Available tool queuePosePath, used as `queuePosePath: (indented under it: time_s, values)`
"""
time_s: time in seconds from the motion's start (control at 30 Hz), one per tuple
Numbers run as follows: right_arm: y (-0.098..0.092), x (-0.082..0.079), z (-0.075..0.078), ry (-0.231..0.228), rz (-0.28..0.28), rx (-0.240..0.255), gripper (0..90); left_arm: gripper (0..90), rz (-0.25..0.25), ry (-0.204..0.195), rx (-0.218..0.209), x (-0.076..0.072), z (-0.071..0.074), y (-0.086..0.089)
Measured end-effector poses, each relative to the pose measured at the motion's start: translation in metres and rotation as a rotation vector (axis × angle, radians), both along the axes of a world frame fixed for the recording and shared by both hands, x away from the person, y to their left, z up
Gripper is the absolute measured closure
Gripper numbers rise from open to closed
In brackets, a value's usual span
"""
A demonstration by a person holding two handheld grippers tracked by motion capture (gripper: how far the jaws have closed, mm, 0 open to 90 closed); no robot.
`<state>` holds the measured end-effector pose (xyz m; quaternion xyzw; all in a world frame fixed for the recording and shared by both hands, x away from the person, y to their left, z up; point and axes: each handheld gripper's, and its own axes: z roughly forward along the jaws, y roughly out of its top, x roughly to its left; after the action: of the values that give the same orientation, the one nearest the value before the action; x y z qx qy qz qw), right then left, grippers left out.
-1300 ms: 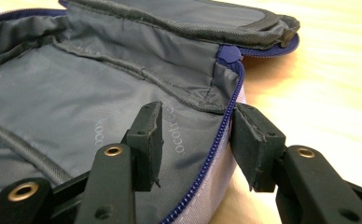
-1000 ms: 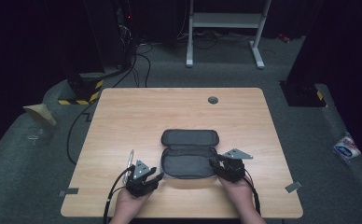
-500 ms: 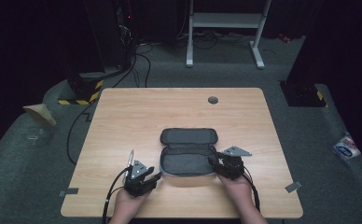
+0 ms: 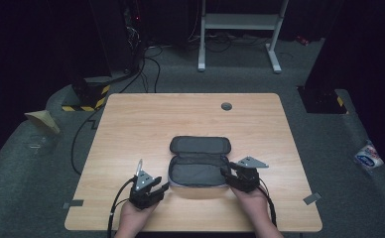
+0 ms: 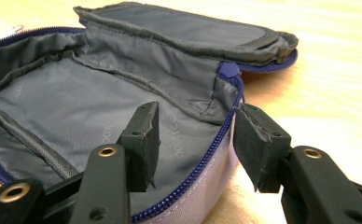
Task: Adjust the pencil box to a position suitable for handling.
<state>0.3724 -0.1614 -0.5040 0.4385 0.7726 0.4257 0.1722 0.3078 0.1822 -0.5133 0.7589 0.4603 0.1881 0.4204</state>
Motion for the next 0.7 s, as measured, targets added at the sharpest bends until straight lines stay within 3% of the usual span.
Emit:
queuePosePath:
  time_s: [0.27,0.53,0.7]
  values:
    - [-0.005,-0.002,0.004,-0.01,-0.013,0.008,50.5,58.3,0.004,-0.011,0.006,-0.003,0.004,0.005]
    - [-0.004,-0.002,-0.001,0.009,0.001,-0.015,65.0,58.2,0.015,-0.014,-0.005,-0.004,0.007,0.013]
    - [-0.004,-0.001,0.0,-0.002,-0.005,-0.02,62.4,57.3,0.023,-0.019,-0.005,-0.005,0.008,0.016]
